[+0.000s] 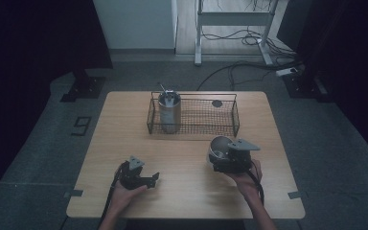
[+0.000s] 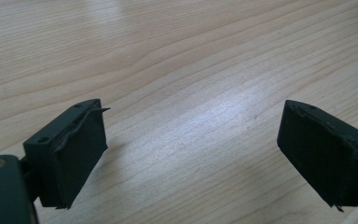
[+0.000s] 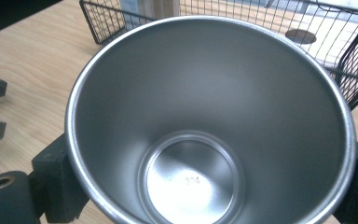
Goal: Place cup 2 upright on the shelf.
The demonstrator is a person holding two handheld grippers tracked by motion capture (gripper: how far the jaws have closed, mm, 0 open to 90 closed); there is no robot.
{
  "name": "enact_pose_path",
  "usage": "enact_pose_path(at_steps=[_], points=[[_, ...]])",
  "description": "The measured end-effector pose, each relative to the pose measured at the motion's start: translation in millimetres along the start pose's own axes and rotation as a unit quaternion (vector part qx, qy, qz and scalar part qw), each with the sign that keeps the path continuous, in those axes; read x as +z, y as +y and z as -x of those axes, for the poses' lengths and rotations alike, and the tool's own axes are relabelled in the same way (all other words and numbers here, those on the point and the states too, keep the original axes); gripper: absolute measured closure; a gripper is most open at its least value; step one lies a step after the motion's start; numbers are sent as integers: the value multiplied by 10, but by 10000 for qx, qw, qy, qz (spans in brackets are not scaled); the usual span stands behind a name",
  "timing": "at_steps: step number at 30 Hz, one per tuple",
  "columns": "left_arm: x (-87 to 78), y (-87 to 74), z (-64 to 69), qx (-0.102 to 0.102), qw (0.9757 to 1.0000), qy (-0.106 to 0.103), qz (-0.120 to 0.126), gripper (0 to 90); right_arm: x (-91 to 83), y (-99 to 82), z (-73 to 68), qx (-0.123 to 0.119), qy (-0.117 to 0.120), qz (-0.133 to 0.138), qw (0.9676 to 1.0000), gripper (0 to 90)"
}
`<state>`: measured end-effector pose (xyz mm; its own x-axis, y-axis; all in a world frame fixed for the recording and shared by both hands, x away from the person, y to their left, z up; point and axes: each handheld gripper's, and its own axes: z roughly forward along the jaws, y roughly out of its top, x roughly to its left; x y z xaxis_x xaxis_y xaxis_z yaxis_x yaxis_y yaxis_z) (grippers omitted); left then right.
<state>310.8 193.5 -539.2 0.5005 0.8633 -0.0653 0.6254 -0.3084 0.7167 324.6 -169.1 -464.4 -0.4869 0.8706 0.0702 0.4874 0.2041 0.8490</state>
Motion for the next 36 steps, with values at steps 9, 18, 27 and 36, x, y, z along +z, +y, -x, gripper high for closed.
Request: enact_pose_path(at_steps=[9, 18, 27, 36], points=[[1, 3, 39, 18, 9999, -113, 4, 81, -77, 264, 57, 25, -11, 107, 9999, 74], [-7, 3, 40, 22, 9999, -132, -12, 81, -107, 467, 133, 48, -10, 210, 9998, 75], [12, -5, 45, 36, 9999, -124, -55, 81, -77, 578, 186, 14, -33, 228, 9997, 75], [10, -13, 60, 93, 9999, -71, -19, 83, -68, 725, 229, -4, -18, 261, 9997, 75]])
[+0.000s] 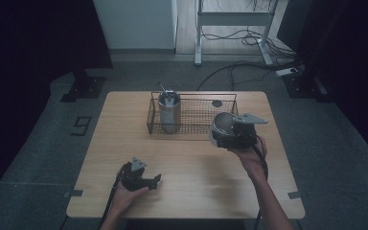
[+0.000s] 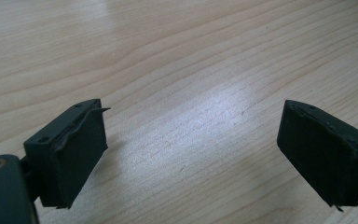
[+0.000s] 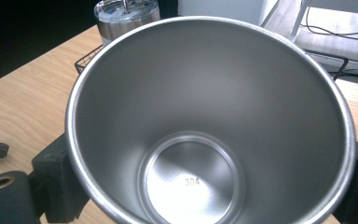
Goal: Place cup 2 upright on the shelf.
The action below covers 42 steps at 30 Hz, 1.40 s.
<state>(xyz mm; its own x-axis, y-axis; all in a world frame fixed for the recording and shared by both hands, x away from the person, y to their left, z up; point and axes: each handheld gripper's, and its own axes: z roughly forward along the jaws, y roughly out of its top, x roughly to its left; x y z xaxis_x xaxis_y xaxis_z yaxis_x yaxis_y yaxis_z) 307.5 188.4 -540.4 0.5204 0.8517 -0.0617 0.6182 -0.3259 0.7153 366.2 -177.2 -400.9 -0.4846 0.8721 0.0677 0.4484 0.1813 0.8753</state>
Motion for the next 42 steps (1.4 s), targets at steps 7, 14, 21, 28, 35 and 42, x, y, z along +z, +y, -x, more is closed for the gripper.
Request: enact_pose_path(at_steps=[7, 14, 21, 28, 35, 42], points=[[4, 1, -1, -6, 10000, -20, -6, 91, 58, 107, 12, -39, 5, -31, 10000, 75], [-8, 1, -1, -2, 10000, 29, 76, 93, 134, 179, 40, -3, 83, -84, 9999, 74], [3, -4, 2, -5, 10000, 45, 49, 94, 186, 240, 59, -4, 31, -64, 10000, 74], [9, -8, -1, -9, 10000, 39, 40, 94, 255, 278, 112, 48, 3, -84, 10000, 74], [12, -9, -4, -65, 10000, -34, 22, 94, 344, 344, 176, 60, -45, -120, 9999, 75], [18, -3, 16, -57, 10000, 19, 7, 110, 431, 398, 255, 94, -123, -170, 9997, 75]])
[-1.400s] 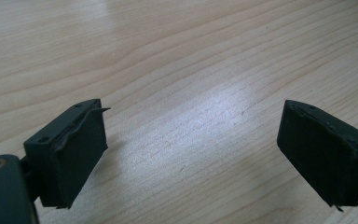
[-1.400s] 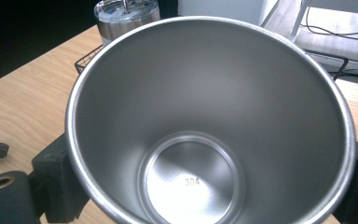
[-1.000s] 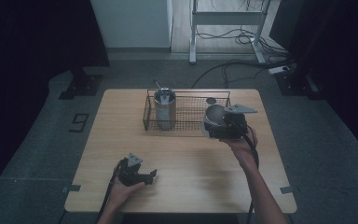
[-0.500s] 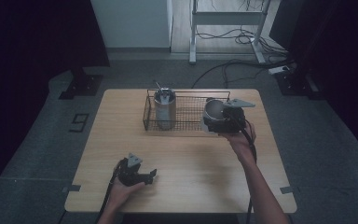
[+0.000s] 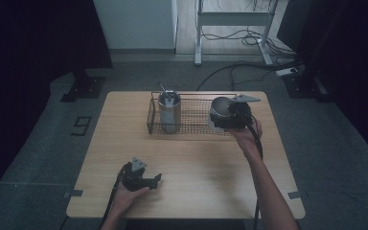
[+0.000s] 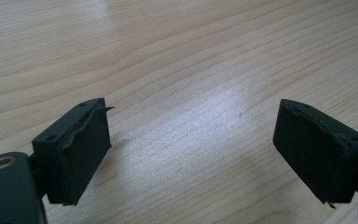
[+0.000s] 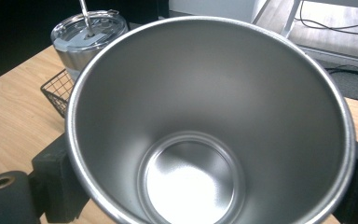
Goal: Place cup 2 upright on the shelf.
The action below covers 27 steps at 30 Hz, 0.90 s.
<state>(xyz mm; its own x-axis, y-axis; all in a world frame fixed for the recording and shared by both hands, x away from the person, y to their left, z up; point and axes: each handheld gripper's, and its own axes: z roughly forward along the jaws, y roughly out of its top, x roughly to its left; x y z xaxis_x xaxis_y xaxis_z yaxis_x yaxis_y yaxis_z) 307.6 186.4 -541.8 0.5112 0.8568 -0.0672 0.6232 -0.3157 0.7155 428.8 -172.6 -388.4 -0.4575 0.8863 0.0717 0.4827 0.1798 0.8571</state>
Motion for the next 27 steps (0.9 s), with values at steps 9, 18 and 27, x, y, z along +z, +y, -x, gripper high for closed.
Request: enact_pose_path(at_steps=[9, 18, 27], points=[[2, -2, -6, -35, 10000, -34, 17, 110, 29, 83, 67, -17, -65, -18, 10000, 75], [13, -11, -12, -52, 10000, -29, -9, 110, 116, 160, 92, -66, -94, -84, 9999, 74], [19, -20, -27, -72, 10000, -30, -26, 110, 251, 212, 125, -86, -146, -175, 9997, 75]])
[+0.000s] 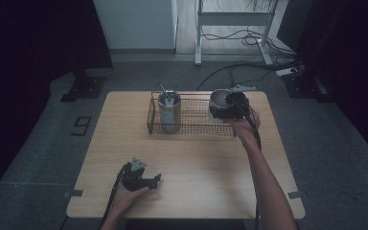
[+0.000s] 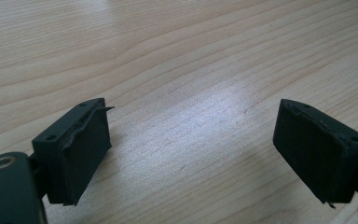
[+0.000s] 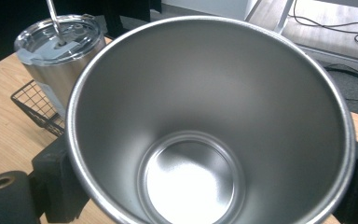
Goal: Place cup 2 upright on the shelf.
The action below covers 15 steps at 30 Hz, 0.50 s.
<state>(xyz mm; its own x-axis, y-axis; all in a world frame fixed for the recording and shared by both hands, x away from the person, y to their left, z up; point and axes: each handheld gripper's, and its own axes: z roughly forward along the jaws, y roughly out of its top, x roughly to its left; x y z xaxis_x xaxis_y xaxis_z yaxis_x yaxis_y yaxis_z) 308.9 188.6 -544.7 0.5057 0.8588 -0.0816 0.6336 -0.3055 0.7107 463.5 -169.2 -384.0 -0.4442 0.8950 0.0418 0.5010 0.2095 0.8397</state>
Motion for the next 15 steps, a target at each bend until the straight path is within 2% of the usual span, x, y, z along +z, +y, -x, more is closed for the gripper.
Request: enact_pose_path(at_steps=[15], points=[[20, -8, -9, -24, 10000, -5, -72, 111, 213, -11, 98, 55, -88, -115, 9999, 75]])
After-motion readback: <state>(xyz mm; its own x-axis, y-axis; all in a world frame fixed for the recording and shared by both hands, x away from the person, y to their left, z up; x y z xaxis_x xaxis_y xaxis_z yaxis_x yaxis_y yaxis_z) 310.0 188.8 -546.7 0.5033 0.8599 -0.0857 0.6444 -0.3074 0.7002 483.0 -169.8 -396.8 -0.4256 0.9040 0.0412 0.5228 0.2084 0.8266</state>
